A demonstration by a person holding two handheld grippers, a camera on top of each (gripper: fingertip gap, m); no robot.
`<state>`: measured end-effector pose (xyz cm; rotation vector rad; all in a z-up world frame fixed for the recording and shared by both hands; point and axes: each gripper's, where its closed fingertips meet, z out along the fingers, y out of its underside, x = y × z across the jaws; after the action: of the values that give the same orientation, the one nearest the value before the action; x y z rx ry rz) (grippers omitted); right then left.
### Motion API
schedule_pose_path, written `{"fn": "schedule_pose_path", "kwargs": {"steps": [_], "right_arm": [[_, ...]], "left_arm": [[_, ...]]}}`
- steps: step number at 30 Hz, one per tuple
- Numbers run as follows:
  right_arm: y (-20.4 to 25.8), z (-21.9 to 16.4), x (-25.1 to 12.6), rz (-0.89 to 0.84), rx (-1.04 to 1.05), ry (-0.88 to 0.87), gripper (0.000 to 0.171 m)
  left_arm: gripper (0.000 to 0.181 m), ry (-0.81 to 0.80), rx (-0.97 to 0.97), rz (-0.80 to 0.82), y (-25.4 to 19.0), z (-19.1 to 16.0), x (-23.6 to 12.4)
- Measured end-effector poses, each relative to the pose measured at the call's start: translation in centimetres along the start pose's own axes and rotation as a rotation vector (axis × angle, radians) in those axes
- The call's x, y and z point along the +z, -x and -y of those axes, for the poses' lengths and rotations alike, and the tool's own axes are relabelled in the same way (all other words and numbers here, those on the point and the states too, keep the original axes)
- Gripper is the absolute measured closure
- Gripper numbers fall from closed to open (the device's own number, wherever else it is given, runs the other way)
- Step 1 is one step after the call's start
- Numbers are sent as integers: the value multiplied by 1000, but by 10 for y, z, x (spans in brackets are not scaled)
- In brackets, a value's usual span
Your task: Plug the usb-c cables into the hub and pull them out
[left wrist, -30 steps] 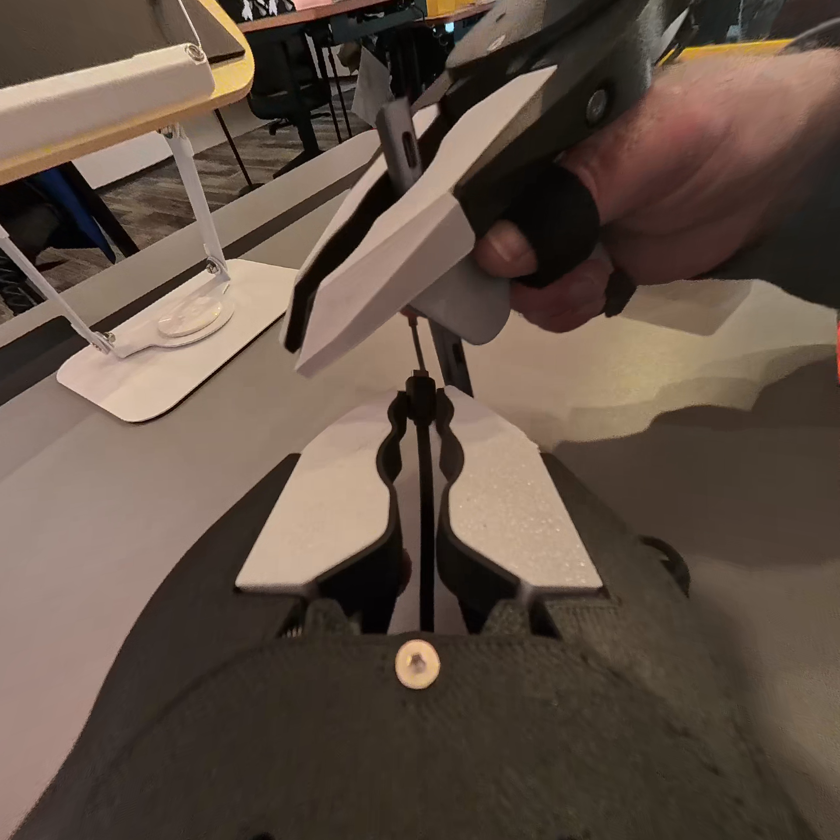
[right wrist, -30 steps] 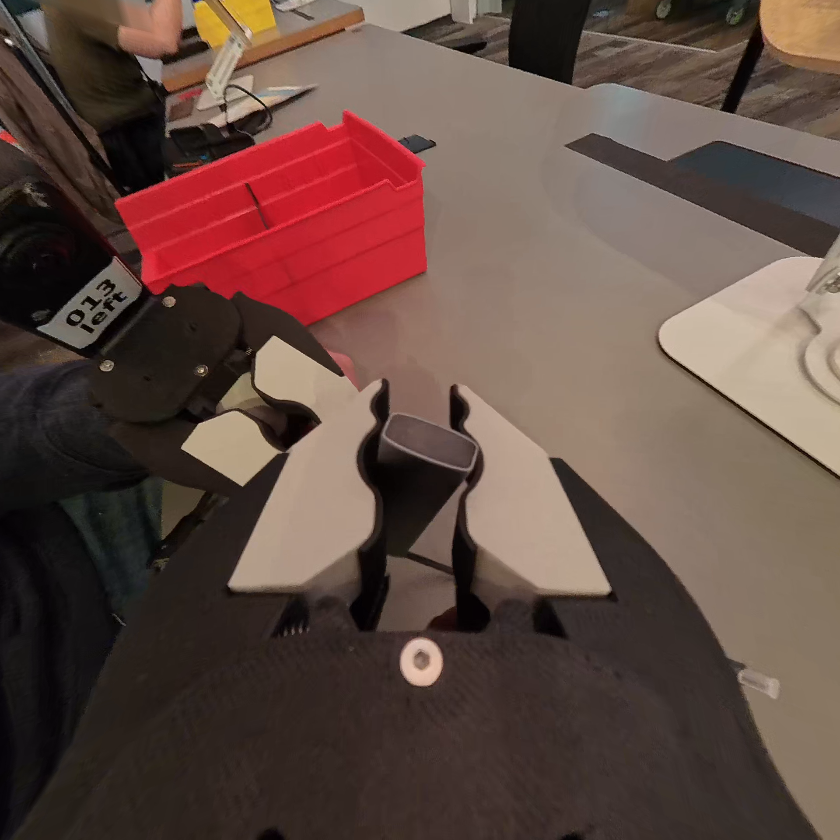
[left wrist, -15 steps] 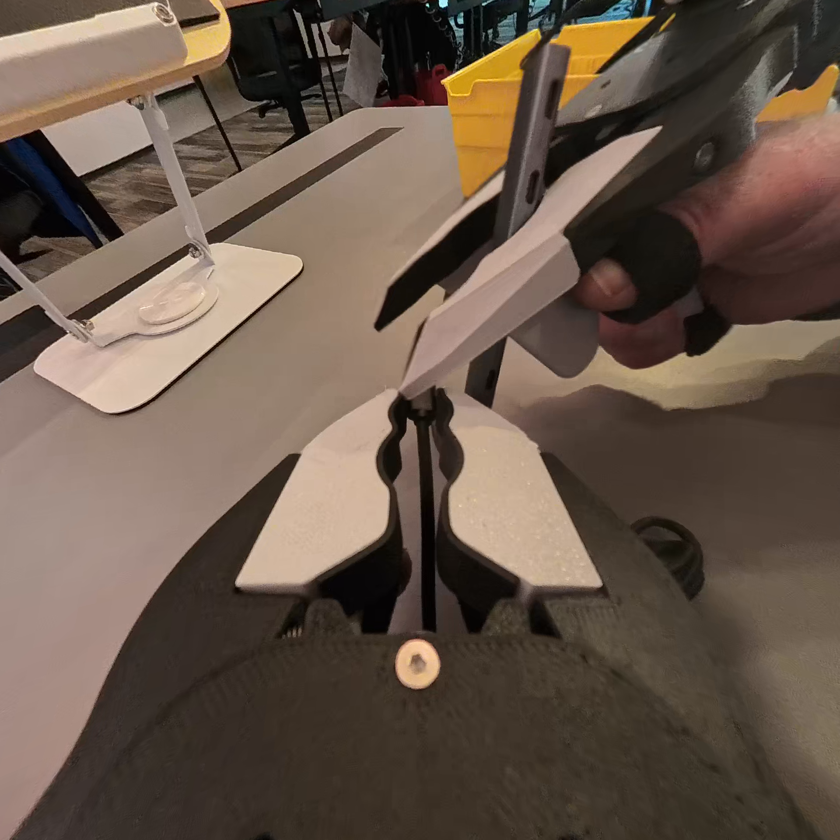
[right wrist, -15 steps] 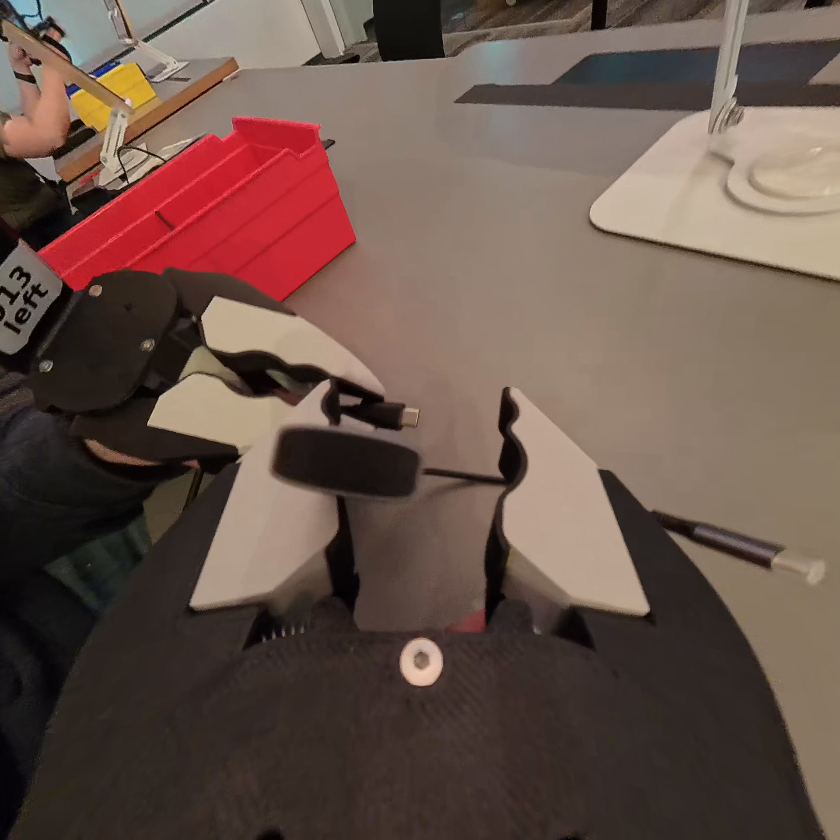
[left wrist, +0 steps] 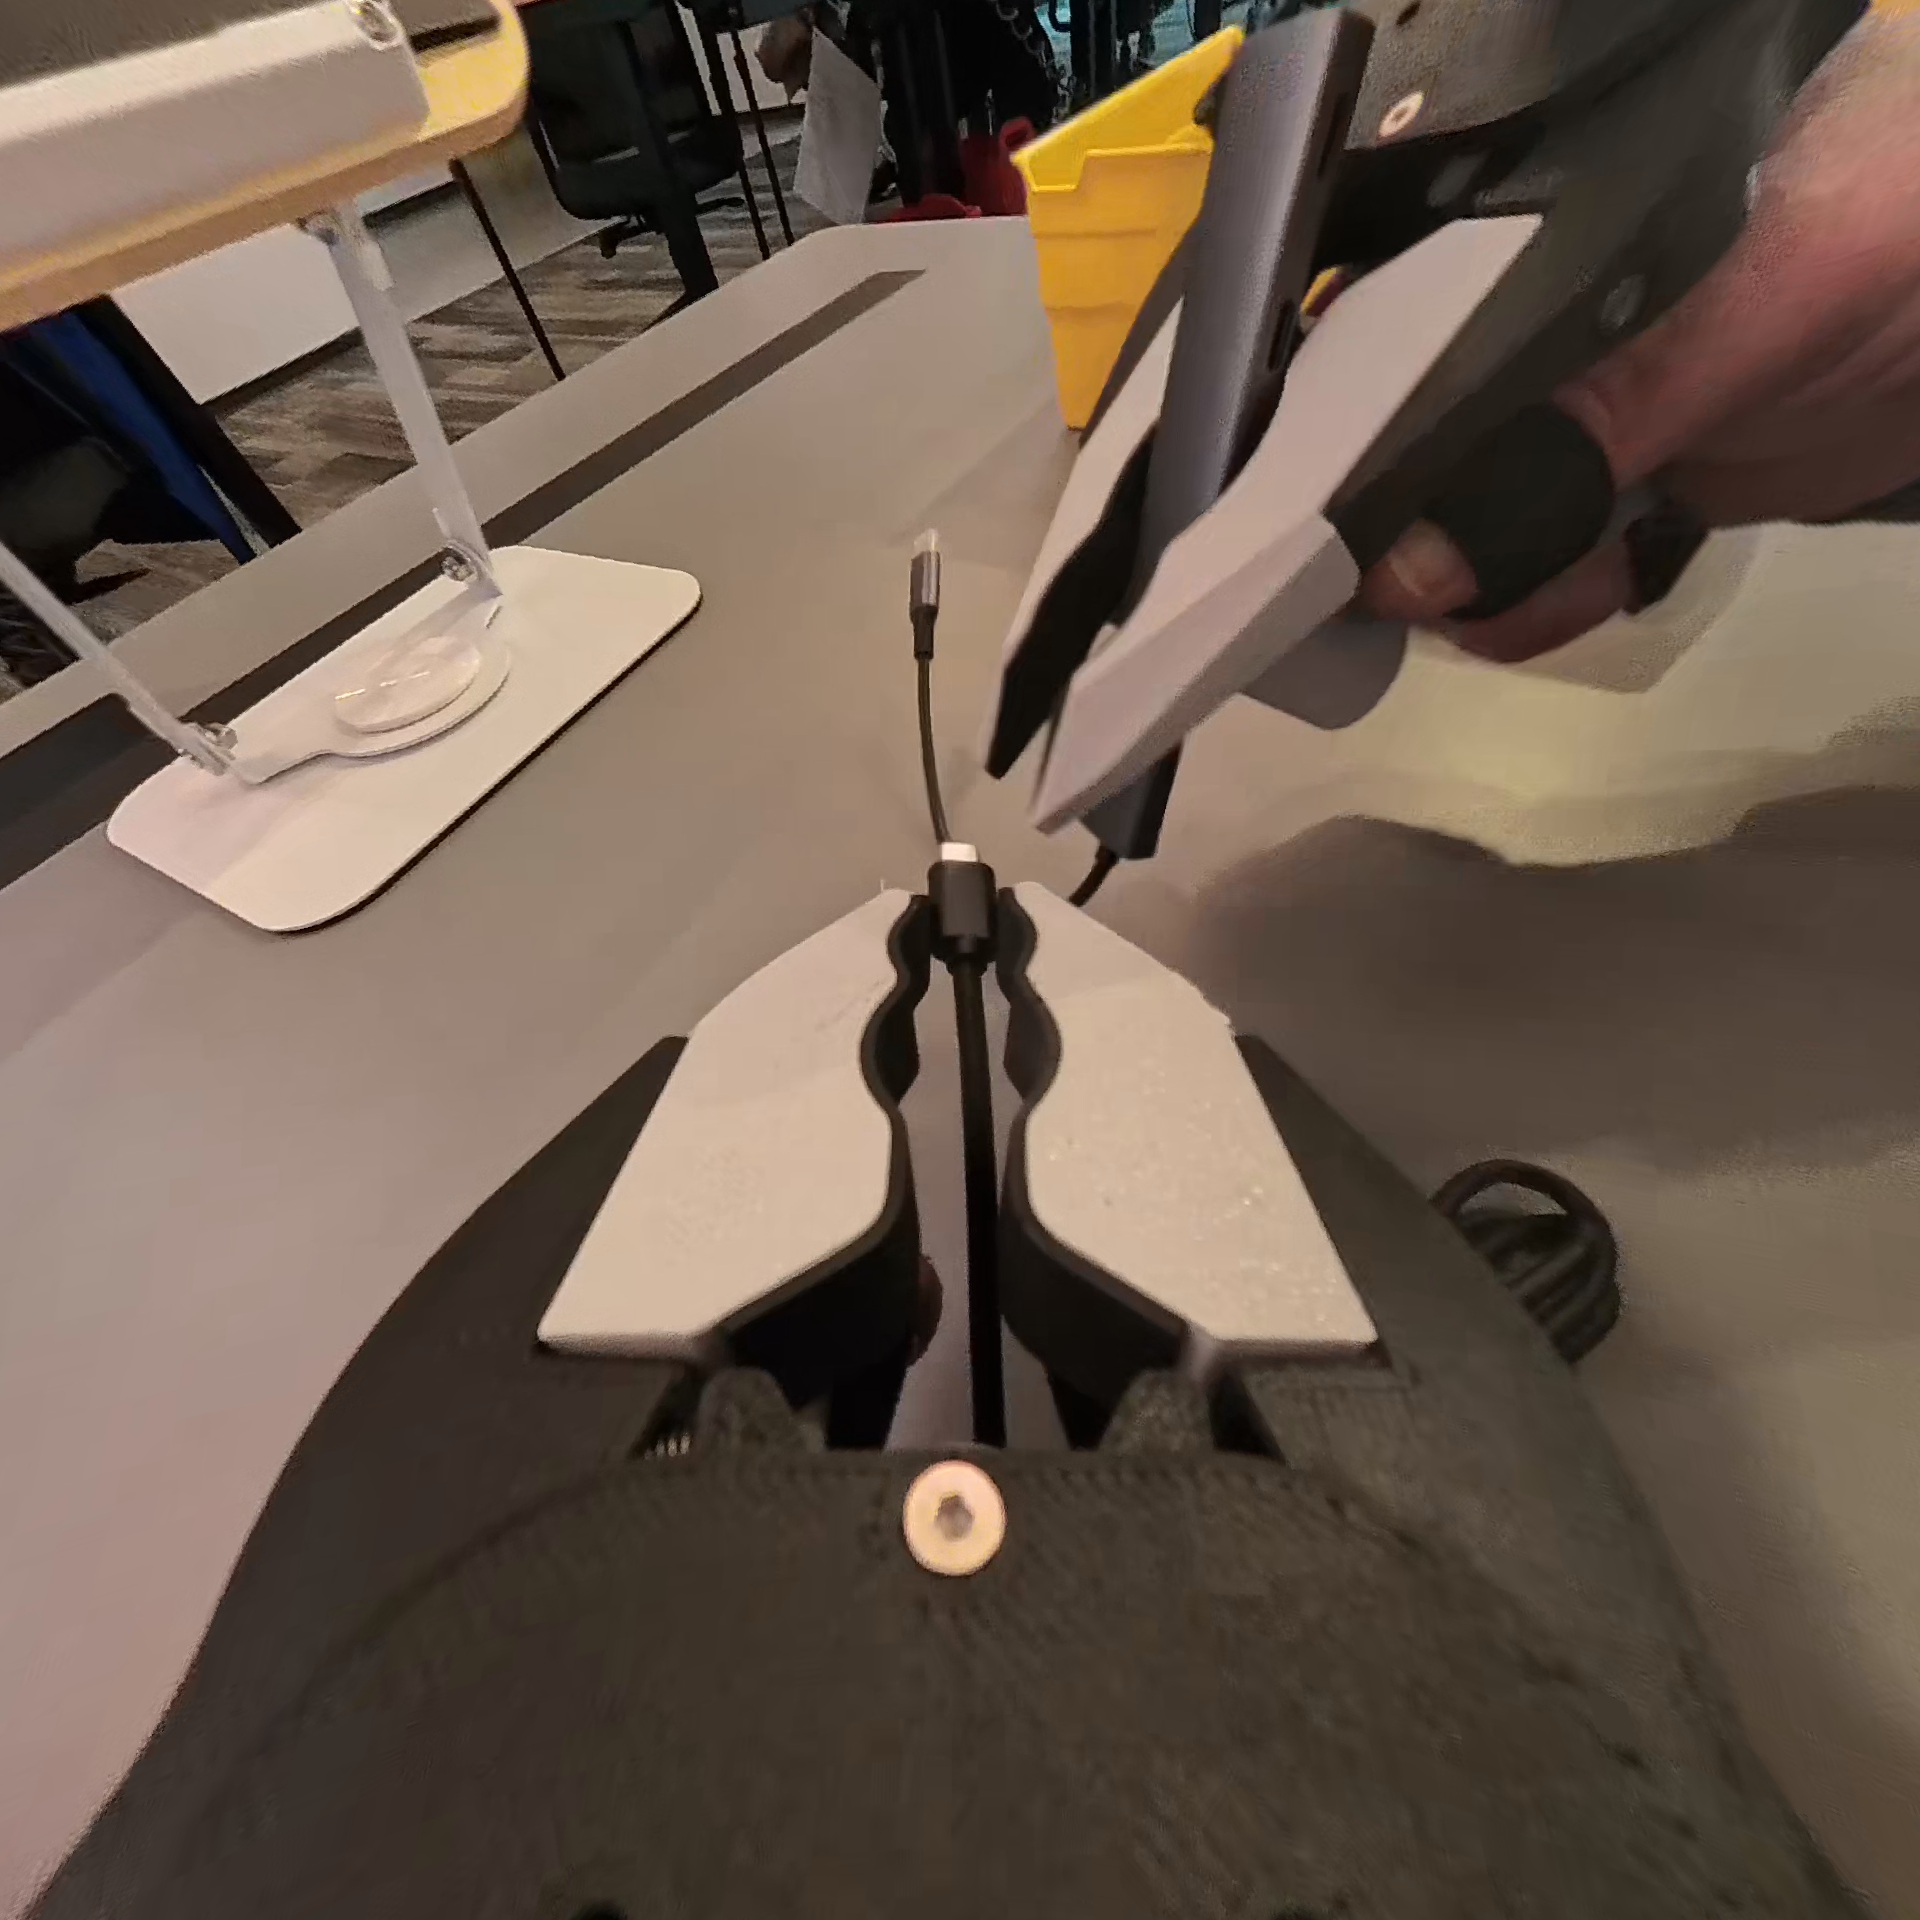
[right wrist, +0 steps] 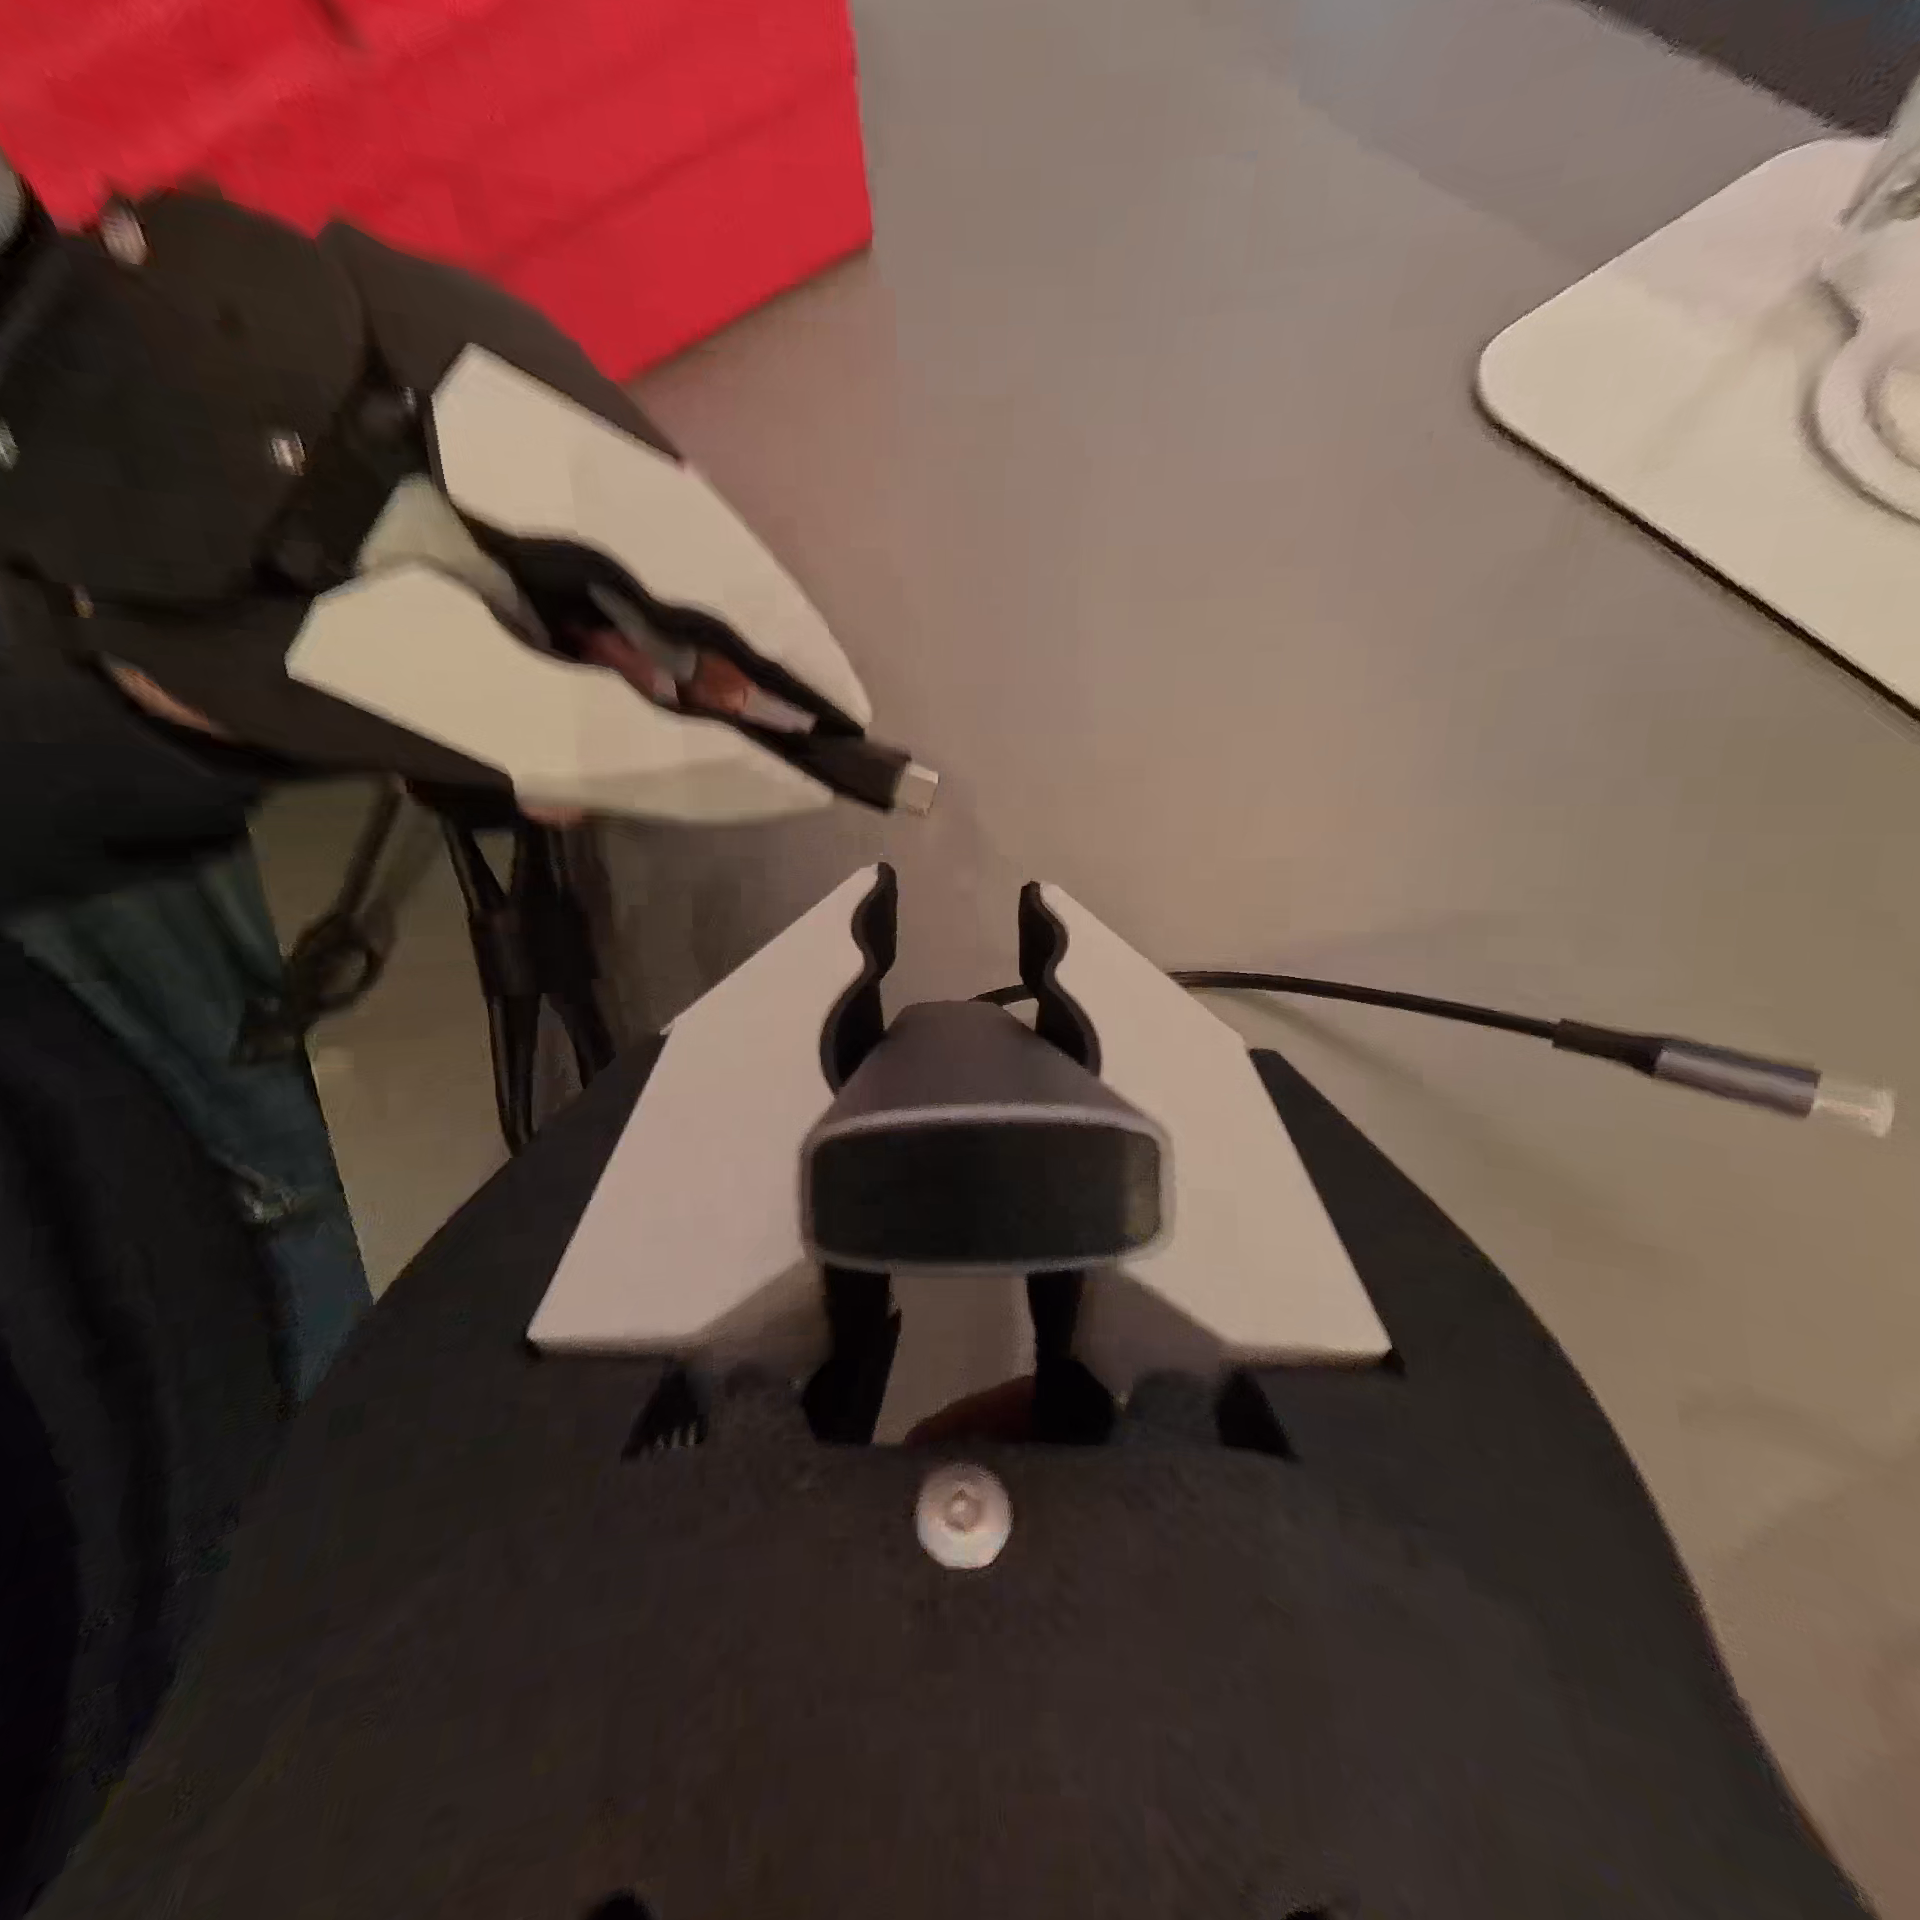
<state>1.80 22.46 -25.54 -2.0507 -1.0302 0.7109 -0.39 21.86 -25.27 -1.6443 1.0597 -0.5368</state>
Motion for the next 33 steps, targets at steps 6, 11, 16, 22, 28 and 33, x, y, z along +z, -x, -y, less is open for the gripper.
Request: {"fn": "schedule_pose_path", "kwargs": {"steps": [6,11,16,22,28,33], "right_arm": [[-6,-21,6,-12,-270,342,150],[4,-20,28,53,-361,465,150],[4,-32,59,67,-404,461,152],[0,-35,58,71,-418,331,133],[-8,-46,41,95,-466,297,149],[-14,-52,31,103,-553,340,129]], "left_arm": [[170,-67,-16,45,18,17,-19],[170,-66,0,70,25,21,-27],[170,-38,-14,78,29,7,-30],[170,-41,-55,72,35,-2,-32],[170,-37,-63,59,32,-4,-27],[170,-28,-57,58,31,-4,-25]]}}
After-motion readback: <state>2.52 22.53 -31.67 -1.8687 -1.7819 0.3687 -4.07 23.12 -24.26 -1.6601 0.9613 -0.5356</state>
